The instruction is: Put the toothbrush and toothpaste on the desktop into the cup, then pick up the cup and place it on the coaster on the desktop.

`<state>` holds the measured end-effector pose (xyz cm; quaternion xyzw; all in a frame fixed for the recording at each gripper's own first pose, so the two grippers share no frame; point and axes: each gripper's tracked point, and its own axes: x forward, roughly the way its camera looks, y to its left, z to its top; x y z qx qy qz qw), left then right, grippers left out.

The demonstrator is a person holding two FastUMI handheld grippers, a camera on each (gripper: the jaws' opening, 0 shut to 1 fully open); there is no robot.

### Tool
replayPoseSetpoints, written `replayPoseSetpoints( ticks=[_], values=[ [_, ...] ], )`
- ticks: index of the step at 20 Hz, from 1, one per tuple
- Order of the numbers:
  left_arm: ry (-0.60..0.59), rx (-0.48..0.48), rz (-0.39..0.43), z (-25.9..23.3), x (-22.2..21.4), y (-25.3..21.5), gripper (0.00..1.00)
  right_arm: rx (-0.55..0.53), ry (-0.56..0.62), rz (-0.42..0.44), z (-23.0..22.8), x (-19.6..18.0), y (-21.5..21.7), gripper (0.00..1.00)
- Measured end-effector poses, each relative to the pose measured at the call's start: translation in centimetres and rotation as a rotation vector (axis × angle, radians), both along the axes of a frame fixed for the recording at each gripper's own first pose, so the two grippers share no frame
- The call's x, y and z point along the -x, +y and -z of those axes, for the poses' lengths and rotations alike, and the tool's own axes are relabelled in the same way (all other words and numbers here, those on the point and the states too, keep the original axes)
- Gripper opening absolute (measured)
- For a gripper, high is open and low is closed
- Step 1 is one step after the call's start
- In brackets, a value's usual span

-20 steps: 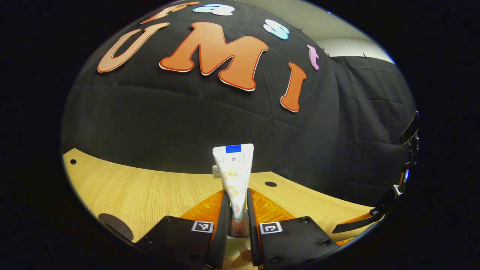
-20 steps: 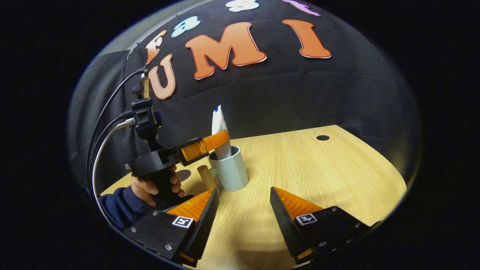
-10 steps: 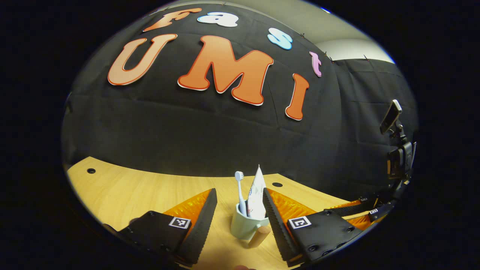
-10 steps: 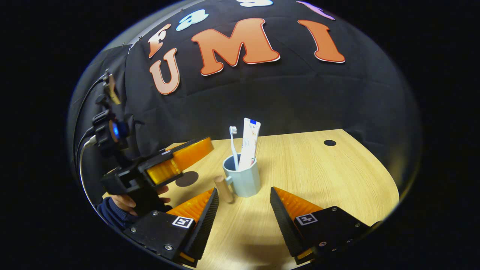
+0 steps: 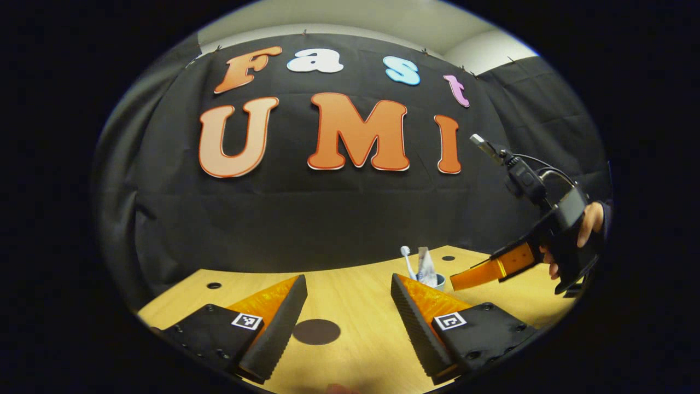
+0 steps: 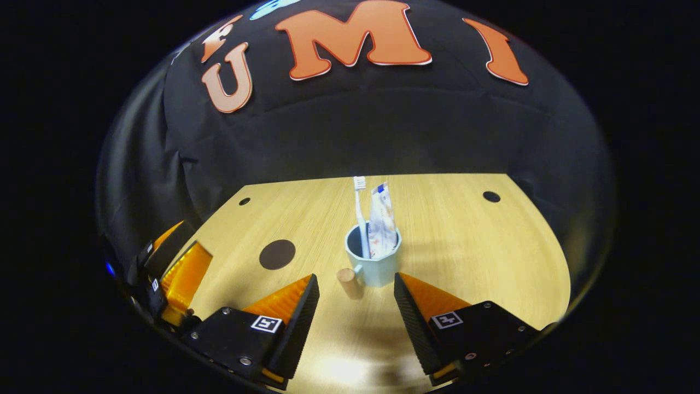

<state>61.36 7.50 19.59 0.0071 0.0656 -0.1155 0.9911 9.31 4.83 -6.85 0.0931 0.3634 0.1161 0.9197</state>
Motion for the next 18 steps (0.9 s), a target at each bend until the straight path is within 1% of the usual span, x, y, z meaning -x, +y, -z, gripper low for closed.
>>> replayPoseSetpoints(
  ticks=[1, 2, 3, 5, 6, 8, 10, 11, 13, 14, 15, 16, 17, 18],
  values=[
    [-0.013, -0.016, -0.02, -0.4, 0.6, 1.2, 0.98, 0.003, 0.026, 0.005, 0.0, -0.1, 0.5, 0.83],
    [-0.022, -0.027, -0.037, -0.6, 1.2, 2.4, 0.96, 0.017, 0.05, 0.014, 0.2, -0.5, 0.5, 0.84],
    [-0.029, -0.03, -0.054, -0.7, 1.7, 3.3, 0.98, 0.039, 0.075, 0.033, 0.3, -1.0, 0.3, 0.84],
    [-0.033, -0.012, -0.072, -0.2, 3.0, 4.6, 1.0, 0.064, 0.125, 0.072, 0.7, -1.6, 0.6, 0.83],
    [-0.033, 0.001, -0.079, 0.2, 3.8, 5.3, 0.98, 0.072, 0.15, 0.091, 1.0, -1.7, 0.8, 0.83],
    [-0.018, 0.017, -0.096, 1.5, 4.2, 6.6, 0.98, 0.077, 0.214, 0.11, 2.0, -1.6, 1.6, 0.8],
    [-0.007, 0.037, -0.1, 2.6, 4.9, 7.4, 1.0, 0.094, 0.277, 0.125, 3.1, -1.5, 2.1, 0.78],
    [-0.007, 0.052, -0.101, 2.9, 5.3, 7.8, 0.96, 0.111, 0.301, 0.143, 3.6, -1.8, 2.1, 0.78],
    [0.001, 0.065, -0.09, 3.6, 5.9, 7.8, 0.99, 0.136, 0.35, 0.19, 4.7, -2.3, 1.9, 0.77],
    [0.002, 0.063, -0.089, 3.8, 6.3, 8.2, 1.0, 0.141, 0.376, 0.212, 5.3, -2.5, 1.9, 0.68],
    [-0.001, 0.061, -0.089, 3.8, 6.6, 8.4, 1.0, 0.145, 0.408, 0.223, 6.0, -2.6, 2.0, 0.75],
    [-0.002, 0.064, -0.088, 4.0, 7.0, 8.6, 0.98, 0.158, 0.437, 0.234, 6.6, -2.6, 1.8, 0.74],
    [-0.003, 0.069, -0.085, 4.0, 7.2, 8.7, 0.98, 0.184, 0.459, 0.246, 7.4, -2.9, 1.5, 0.67],
    [-0.005, 0.076, -0.081, 4.0, 7.5, 8.6, 1.0, 0.225, 0.472, 0.262, 8.3, -3.0, 0.8, 0.73]
  ],
)
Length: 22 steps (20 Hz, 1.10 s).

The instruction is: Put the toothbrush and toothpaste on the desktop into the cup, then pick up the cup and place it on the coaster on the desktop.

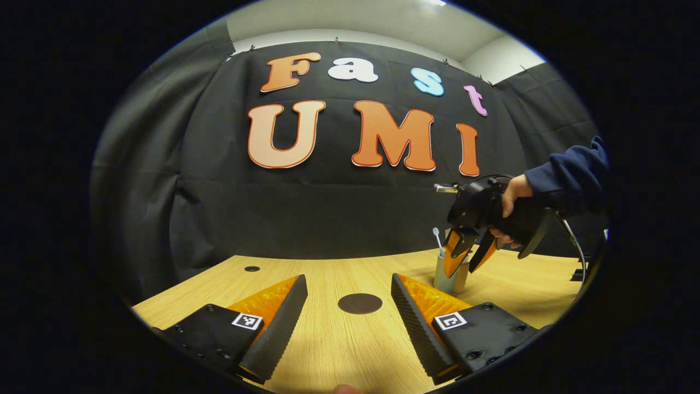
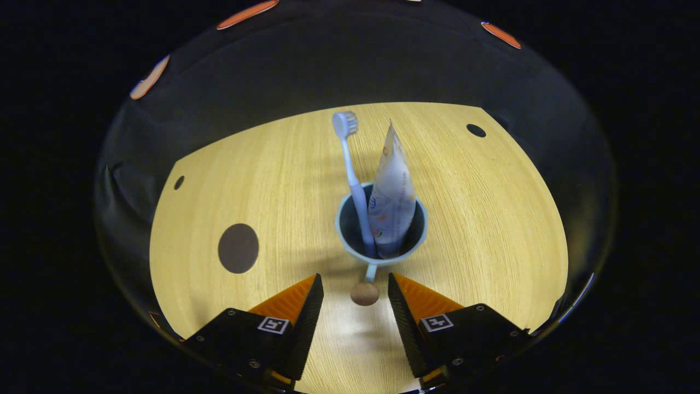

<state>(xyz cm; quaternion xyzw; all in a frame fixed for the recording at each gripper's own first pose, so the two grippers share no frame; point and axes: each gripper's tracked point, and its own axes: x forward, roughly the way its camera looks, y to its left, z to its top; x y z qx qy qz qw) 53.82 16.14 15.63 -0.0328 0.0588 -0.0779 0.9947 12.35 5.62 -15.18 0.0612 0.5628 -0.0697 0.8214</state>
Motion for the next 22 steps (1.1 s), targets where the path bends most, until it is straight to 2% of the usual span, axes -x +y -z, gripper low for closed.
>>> replayPoseSetpoints(
  ticks=[1, 2, 3, 6, 7, 10, 11, 16, 20, 21, 22],
  values=[
    [-0.005, 0.004, 0.006, -0.2, 0.1, -0.1, 1.0, 0.041, 0.015, 0.014, 0.8, -0.2, -0.7, 0.72],
    [-0.006, -0.001, 0.013, 0.0, 0.4, -0.3, 1.0, 0.05, 0.041, 0.026, 1.7, -0.1, -1.0, 0.65],
    [-0.01, -0.014, 0.014, -0.1, 0.4, -0.3, 1.0, 0.045, 0.065, 0.034, 2.4, 0.0, -0.9, 0.71],
    [-0.014, -0.034, 0.012, 0.1, 0.6, 0.1, 0.98, 0.051, 0.079, 0.038, 3.3, -0.3, -1.0, 0.66],
    [-0.009, -0.032, 0.014, 0.2, 0.6, 0.1, 0.96, 0.052, 0.081, 0.036, 3.6, -0.3, -1.0, 0.6],
    [0.012, -0.027, 0.013, 0.8, 0.5, 0.0, 0.99, 0.033, 0.07, 0.03, 3.5, -0.3, -1.3, 0.43],
    [0.016, -0.026, 0.012, 1.0, 0.3, -0.1, 0.99, 0.025, 0.07, 0.026, 3.5, -0.2, -1.4, 0.3],
    [0.041, -0.029, 0.013, 1.6, 0.2, -0.6, 0.98, 0.058, 0.035, -0.063, 3.7, -0.5, -1.3, 0.25],
    [0.033, -0.027, -0.015, 1.2, 0.5, -0.6, 0.98, 0.018, -0.019, -0.128, 3.4, -1.1, -1.1, 0.25],
    [0.034, -0.021, -0.021, 1.1, 0.6, -0.6, 0.96, 0.008, -0.048, -0.14, 3.1, -1.6, -1.1, 0.21],
    [0.037, -0.012, -0.026, 1.2, 0.8, -0.7, 0.96, -0.002, -0.069, -0.15, 2.9, -1.8, -1.1, 0.25]
  ],
)
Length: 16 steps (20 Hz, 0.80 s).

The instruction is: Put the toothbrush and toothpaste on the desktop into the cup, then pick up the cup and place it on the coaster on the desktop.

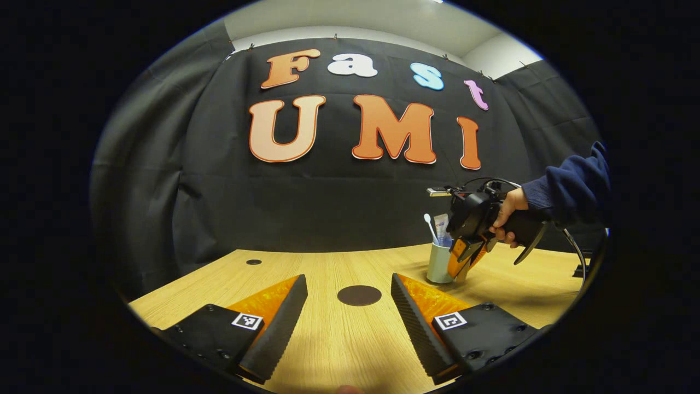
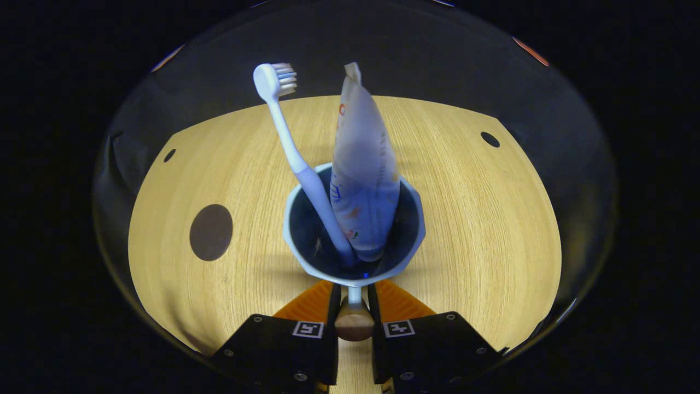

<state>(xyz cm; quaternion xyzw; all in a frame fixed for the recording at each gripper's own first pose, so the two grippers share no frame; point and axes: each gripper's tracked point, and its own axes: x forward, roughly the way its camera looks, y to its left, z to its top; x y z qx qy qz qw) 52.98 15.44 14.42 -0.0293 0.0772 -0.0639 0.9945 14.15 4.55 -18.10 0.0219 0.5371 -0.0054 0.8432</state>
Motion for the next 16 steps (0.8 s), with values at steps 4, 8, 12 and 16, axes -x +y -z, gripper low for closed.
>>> replayPoseSetpoints(
  ticks=[4, 8, 12, 16],
  values=[
    [0.004, 0.0, -0.008, -0.2, 0.3, -0.4, 0.96, -0.021, -0.054, -0.072, -0.6, -0.7, 0.3, 0.25],
    [0.002, -0.024, -0.007, -0.2, 0.6, -0.7, 0.98, -0.004, -0.113, -0.147, -1.5, -1.8, 0.5, 0.25],
    [0.002, -0.04, 0.002, -0.1, 0.9, -1.0, 0.96, 0.004, -0.128, -0.225, -2.0, -1.8, 1.9, 0.19],
    [0.009, -0.042, -0.002, 0.0, 1.1, -0.9, 0.96, 0.009, -0.128, -0.293, -2.9, -2.0, 4.7, 0.19]
  ],
)
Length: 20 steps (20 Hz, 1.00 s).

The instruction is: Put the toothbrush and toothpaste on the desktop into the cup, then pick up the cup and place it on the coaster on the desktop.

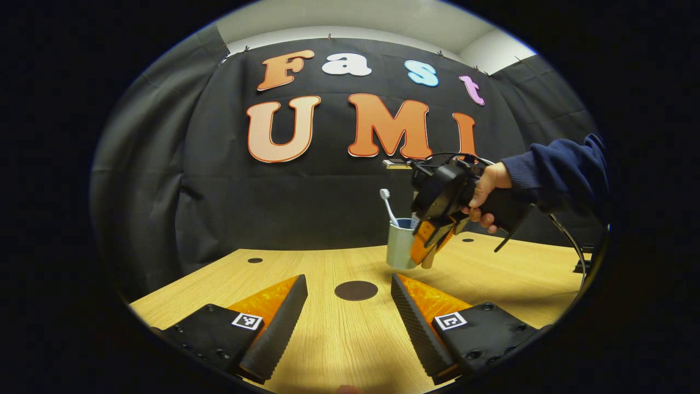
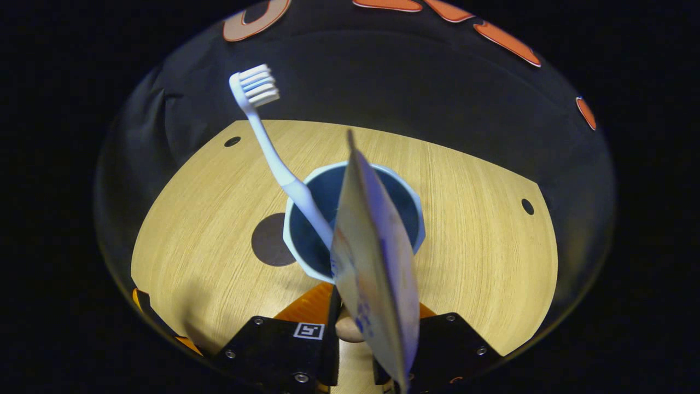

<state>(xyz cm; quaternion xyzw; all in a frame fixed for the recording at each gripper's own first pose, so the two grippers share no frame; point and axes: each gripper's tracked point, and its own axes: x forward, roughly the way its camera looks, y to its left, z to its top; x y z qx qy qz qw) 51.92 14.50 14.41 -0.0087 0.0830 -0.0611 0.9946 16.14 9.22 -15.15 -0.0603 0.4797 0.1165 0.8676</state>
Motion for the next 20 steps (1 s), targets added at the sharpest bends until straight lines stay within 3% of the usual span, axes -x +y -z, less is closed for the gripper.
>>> replayPoseSetpoints(
  ticks=[9, 20],
  values=[
    [0.023, 0.016, -0.041, 1.4, 1.1, 1.5, 0.96, 0.003, 0.025, -0.115, -0.5, 1.0, 2.9, 0.19],
    [0.073, 0.047, -0.055, 4.0, 1.3, 2.3, 0.98, 0.034, 0.107, -0.137, -0.5, 1.5, 2.5, 0.19]
  ],
)
